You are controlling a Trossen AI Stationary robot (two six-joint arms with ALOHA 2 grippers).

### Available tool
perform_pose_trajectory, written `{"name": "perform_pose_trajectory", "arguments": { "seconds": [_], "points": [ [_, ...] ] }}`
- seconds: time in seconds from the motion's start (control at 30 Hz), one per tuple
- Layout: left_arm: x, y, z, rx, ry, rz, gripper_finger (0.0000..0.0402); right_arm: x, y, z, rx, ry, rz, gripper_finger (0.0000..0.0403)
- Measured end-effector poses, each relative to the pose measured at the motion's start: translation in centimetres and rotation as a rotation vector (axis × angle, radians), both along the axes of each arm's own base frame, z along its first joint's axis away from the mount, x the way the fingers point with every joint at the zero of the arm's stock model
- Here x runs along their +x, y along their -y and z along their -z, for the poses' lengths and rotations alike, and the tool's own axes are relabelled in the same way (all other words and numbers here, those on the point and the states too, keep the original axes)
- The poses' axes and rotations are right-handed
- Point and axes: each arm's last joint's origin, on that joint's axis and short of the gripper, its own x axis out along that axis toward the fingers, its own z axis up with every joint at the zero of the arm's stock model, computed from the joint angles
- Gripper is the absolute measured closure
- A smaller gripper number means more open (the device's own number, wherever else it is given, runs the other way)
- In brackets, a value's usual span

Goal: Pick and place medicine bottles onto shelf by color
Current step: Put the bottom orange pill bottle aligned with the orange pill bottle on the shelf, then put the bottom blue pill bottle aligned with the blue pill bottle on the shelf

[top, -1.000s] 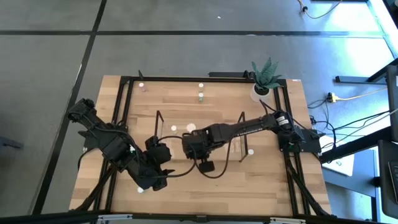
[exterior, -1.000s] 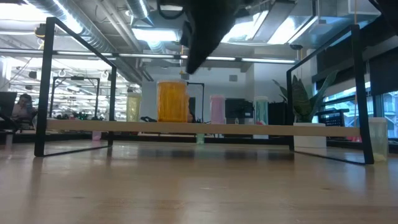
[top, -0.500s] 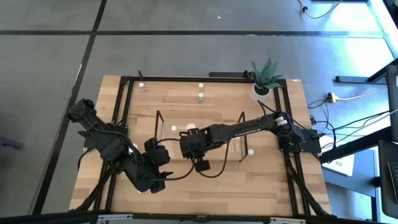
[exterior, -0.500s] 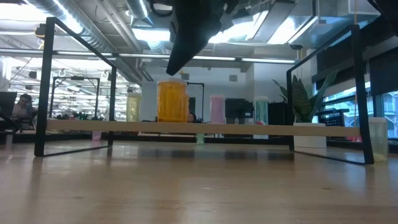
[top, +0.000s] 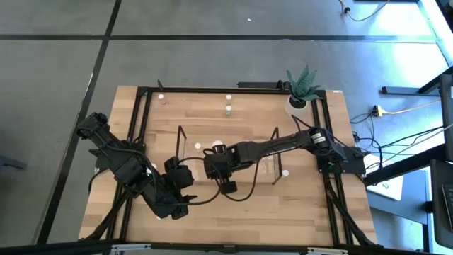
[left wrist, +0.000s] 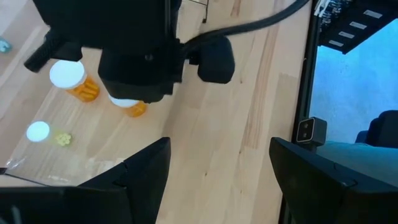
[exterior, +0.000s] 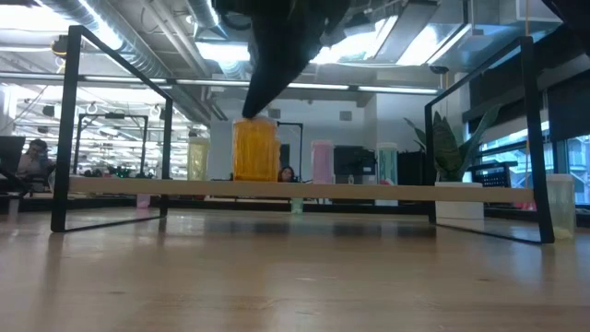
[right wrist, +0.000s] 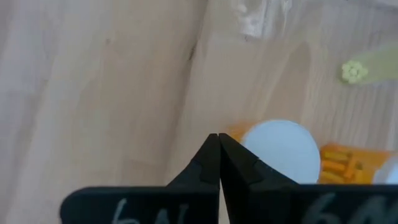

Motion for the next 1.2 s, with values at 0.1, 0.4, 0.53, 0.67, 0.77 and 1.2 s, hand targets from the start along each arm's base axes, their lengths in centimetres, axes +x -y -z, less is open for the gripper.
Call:
{"name": "perform_pose_trajectory", "arguments": {
  "seconds": [0.1,0.4,0.53,0.67,0.77,1.2],
  "points": [
    [0.0,0.0,0.0,0.0,0.0,0.0,0.0134,0.2,0.0,0.5,-0.005,-0.01,0.002,0.04],
    [0.0,0.0,0.0,0.0,0.0,0.0,0.0134,0.1,0.1,0.5,-0.039,-0.009,0.017,0.04],
    [0.0,0.0,0.0,0.0,0.0,0.0,0.0134,0.1,0.2,0.6,-0.077,-0.007,0.033,0.04],
    [0.0,0.0,0.0,0.0,0.0,0.0,0.0134,0.0,0.0,0.6,-0.045,-0.02,-0.016,0.04],
    [0.0,0.0,0.0,0.001,0.0,0.0,0.0134,-0.2,-0.8,0.3,-0.017,-0.031,-0.049,0.04],
    [-2.4,2.6,0.1,-0.111,-0.033,0.02,0.0134,-2.3,-5.5,-6.4,-0.139,0.035,-0.098,0.04]
  ]
}}
